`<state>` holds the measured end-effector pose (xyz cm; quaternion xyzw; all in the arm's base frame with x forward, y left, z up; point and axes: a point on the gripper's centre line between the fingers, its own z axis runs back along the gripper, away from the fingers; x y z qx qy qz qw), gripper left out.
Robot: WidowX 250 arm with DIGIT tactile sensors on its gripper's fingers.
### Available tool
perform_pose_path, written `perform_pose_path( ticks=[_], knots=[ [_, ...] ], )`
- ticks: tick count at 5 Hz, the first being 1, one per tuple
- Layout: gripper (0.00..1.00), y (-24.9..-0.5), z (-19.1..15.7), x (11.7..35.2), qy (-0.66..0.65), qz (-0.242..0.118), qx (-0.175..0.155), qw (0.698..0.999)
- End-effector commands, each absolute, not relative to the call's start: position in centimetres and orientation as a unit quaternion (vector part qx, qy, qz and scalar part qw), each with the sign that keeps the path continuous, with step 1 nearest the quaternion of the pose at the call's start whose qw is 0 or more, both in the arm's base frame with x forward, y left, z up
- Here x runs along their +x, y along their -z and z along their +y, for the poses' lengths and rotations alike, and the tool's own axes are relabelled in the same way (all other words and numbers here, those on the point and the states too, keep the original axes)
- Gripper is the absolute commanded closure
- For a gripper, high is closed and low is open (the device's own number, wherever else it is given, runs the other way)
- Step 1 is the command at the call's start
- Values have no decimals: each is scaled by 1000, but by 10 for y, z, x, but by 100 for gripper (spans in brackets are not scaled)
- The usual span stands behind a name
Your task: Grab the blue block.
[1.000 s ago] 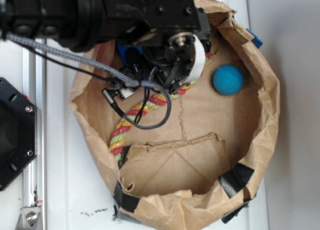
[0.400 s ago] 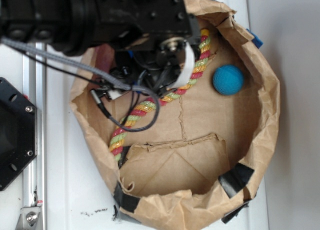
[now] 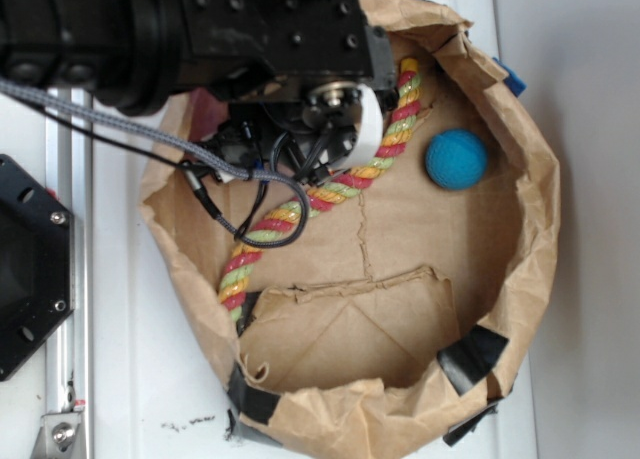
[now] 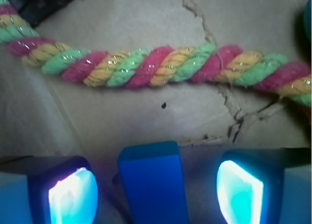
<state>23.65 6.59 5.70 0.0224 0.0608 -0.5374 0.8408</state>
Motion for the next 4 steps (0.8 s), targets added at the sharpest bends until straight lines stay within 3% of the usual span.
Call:
perform_pose_path(
  ticks=[1, 3, 4],
  knots=[
    [0, -53, 76, 238, 527, 72, 50, 845],
    [0, -40, 76, 233, 536, 73, 61, 839],
    [0, -28, 71, 233, 552, 59, 29, 831]
  ],
)
